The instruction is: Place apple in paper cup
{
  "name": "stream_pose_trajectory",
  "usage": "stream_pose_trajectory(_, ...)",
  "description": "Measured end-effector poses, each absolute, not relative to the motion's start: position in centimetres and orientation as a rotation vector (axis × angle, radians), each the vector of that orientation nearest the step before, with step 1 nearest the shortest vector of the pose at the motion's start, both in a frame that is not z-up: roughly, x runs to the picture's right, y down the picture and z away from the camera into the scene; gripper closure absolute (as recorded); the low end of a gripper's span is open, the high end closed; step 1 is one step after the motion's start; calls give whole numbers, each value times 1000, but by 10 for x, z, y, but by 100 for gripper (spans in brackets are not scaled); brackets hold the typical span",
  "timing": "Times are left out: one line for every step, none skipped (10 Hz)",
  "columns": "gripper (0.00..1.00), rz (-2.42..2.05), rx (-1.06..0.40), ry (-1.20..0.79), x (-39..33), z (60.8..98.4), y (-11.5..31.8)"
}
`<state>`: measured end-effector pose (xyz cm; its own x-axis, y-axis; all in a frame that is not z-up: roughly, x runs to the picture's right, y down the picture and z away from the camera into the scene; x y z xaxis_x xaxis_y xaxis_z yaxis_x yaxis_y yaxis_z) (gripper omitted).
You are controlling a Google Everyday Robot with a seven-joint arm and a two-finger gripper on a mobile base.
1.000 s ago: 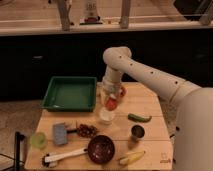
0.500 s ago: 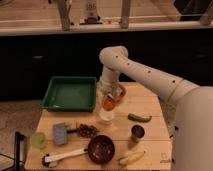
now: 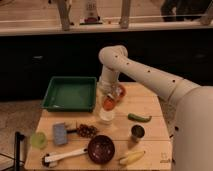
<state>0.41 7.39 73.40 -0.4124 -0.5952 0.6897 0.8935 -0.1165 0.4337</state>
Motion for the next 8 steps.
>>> stream_pose_trajectory(58,-1745,-424,-1017,4,733,73)
stream_pose_trajectory(48,-1745,-426,-1018,3,733,74)
stream_pose_trajectory(41,-1745,-429,-1019,3,733,74)
stream_pose_trajectory(28,-1746,-431,-1020,3,733,74)
stream_pose_trajectory(22,-1746,-432,-1020,3,732,74)
stream_pose_trajectory(20,-1746,-431,-1020,3,732,73)
stream_pose_trajectory(20,-1748,-432,-1021,3,732,73)
stream_pose_trajectory(20,-1750,-433,-1022,3,733,73)
